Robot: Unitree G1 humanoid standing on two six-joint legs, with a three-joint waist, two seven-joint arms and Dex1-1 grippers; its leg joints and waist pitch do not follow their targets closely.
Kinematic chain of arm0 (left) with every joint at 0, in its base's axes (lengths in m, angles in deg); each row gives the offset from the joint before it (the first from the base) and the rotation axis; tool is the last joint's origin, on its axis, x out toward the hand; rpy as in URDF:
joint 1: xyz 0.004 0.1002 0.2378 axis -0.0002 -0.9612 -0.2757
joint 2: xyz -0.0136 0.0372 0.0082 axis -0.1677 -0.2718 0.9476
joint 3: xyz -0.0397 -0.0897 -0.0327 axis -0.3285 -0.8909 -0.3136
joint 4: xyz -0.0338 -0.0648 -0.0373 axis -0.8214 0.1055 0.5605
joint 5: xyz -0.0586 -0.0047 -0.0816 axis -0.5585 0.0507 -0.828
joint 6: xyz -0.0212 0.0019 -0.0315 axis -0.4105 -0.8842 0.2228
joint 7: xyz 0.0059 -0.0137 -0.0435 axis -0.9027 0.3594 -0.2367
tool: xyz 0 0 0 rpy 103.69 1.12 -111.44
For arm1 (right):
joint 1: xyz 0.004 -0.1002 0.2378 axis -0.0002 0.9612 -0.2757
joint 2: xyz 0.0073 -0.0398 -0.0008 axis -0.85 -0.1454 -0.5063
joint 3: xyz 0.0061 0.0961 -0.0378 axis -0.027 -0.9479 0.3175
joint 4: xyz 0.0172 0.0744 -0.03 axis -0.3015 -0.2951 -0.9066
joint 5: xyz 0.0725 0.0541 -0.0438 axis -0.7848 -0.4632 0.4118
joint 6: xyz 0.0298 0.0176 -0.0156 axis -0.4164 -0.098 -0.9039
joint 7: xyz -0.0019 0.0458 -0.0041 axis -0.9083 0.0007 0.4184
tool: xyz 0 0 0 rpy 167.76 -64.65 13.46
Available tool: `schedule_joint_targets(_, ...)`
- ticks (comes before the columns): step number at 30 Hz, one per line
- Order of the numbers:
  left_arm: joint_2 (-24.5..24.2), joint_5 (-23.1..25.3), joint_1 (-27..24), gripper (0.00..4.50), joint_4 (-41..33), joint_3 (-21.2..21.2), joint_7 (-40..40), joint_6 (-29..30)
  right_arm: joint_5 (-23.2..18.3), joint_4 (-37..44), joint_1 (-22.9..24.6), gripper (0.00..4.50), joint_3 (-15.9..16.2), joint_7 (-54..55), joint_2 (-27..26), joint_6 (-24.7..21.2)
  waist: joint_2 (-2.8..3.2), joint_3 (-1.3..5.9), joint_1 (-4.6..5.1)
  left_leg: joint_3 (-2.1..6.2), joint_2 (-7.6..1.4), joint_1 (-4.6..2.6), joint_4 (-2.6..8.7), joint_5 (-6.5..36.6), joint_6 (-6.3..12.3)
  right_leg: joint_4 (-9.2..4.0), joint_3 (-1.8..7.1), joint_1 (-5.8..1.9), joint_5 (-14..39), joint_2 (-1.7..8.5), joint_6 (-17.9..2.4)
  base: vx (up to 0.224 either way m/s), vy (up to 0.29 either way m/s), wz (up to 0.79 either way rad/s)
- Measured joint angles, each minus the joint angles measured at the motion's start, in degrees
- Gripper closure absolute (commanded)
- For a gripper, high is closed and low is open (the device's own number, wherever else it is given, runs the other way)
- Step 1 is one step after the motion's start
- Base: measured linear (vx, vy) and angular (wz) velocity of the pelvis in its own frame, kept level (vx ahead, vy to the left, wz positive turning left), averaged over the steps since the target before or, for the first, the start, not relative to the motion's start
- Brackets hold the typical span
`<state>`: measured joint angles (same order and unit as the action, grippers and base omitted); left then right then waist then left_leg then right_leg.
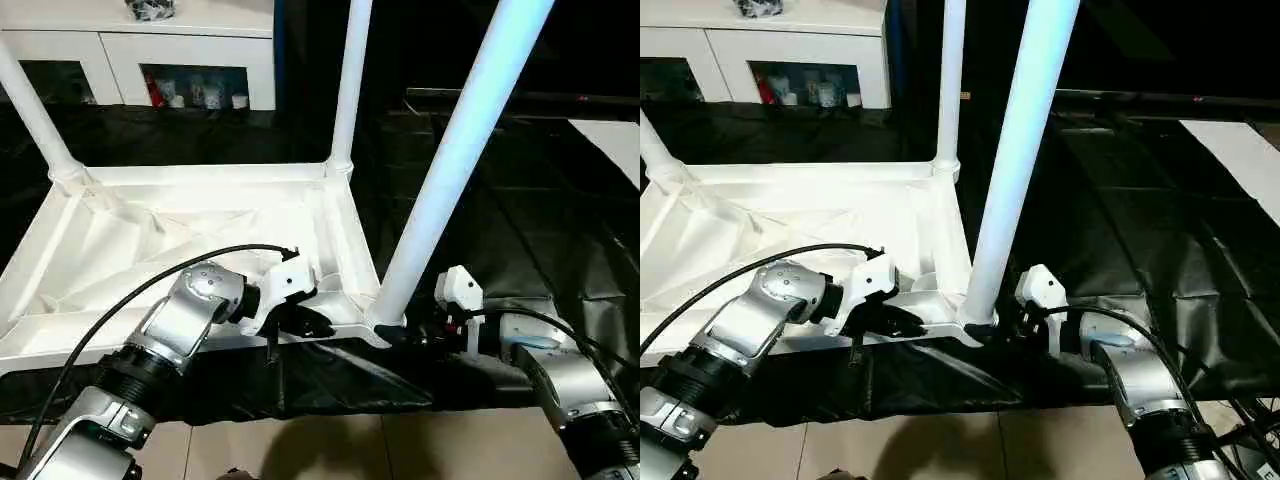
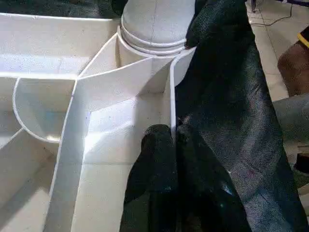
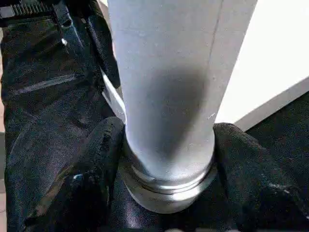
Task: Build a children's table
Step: Rotate leg to tighten
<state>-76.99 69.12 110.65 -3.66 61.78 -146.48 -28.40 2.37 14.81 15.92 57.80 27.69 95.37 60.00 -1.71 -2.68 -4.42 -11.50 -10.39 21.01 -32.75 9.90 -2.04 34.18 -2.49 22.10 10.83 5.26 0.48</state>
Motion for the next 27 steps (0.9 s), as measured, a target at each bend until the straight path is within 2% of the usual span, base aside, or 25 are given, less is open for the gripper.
schedule_joint_targets(10,0.54,-0.4,0.0,4.5,0.15,-0.43,0.59,-0.01,-0.04,0.01,0.13,1.84,-0.22,0.77,-0.79,-0.25,0.0,0.0,0.04,0.0,0.0,0.0,0.0,0.0,0.0,0.0,0.0,0.0,-0.04,0.0,-0.06,0.0,0.0,0.0)
schedule_joint_targets(12,0.53,-0.4,0.0,4.5,0.23,-0.5,0.75,-0.01,-0.35,0.01,0.13,1.28,-0.48,1.12,-1.16,-1.17,-0.01,0.0,0.11,0.0,0.0,-0.02,0.0,0.0,0.0,0.0,-0.01,0.0,-0.07,0.0,-0.1,0.0,0.0,0.0)
schedule_joint_targets(15,0.53,-0.4,0.0,4.5,0.24,-0.5,0.83,-0.01,-1.05,0.22,0.09,0.94,-1.13,1.68,-2.14,-2.15,-0.02,0.0,0.07,0.01,0.0,-0.01,0.0,0.0,0.0,0.0,-0.01,0.0,-0.08,0.0,-0.11,0.0,0.0,0.0)
schedule_joint_targets(20,1.08,-0.66,0.0,4.5,0.22,-0.07,0.65,-0.06,-0.81,0.49,-1.06,0.94,-0.92,2.84,-3.02,0.16,-0.05,0.01,-0.8,-0.02,0.01,0.09,-0.01,-0.1,-0.15,-0.1,0.0,0.0,-0.05,0.03,-0.08,0.0,0.0,0.0)
schedule_joint_targets(27,0.81,-0.89,0.0,4.5,0.23,-0.01,0.62,-0.11,0.08,0.48,-1.15,0.94,-0.06,2.22,-2.33,0.46,-0.07,0.0,-0.72,-0.02,0.01,0.08,-0.03,-0.1,-0.15,-0.09,-0.01,0.0,-0.04,0.04,-0.07,0.0,0.0,0.0)
